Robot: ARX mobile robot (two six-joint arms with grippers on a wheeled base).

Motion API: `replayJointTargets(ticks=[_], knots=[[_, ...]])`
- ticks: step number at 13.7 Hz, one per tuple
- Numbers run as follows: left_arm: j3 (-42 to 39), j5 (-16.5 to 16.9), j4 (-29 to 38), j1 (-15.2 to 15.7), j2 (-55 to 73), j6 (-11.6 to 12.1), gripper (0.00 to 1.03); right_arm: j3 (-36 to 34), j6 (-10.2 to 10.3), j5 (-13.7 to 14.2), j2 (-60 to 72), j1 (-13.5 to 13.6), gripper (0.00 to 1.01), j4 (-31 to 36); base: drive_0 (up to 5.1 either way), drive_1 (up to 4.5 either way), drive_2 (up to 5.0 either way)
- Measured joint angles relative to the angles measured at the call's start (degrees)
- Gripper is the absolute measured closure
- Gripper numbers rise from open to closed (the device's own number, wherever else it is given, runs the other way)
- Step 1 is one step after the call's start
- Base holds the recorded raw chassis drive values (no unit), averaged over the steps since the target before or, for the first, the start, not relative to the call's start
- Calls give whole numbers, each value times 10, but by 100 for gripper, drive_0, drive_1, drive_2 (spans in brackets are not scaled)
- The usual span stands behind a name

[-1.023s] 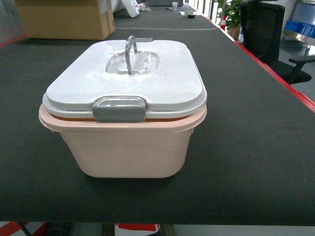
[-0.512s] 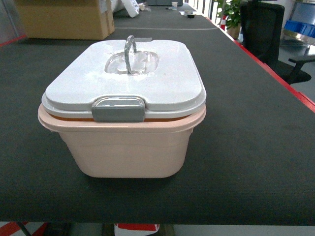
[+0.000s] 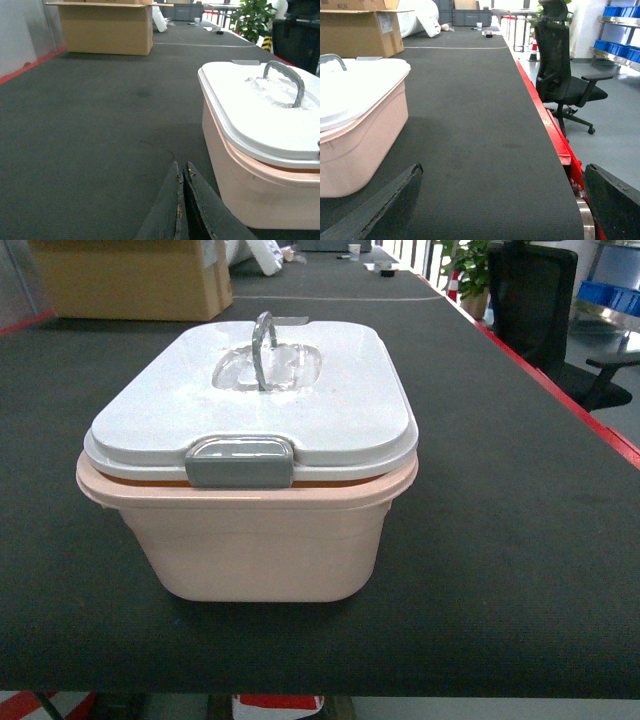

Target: Pick capacitor and pack into box

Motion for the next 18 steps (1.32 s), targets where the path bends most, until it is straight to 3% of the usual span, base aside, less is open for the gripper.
replayJointTargets(ticks=[2,3,10,17,18], knots=[[-13,0,-35,0,-47,0,101,0,0,0,0,0,3,0,0,0,0],[-29,0,-5,0,-53,0,101,0,0,0,0,0,3,0,0,0,0],[-33,0,-153,0,-199,0,101,0,0,0,0,0,3,0,0,0,0],[-33,0,-246,0,-288,0,101,0,0,0,0,0,3,0,0,0,0],[-33,1,-336,0,-349,0,101,0,0,0,0,0,3,0,0,0,0]])
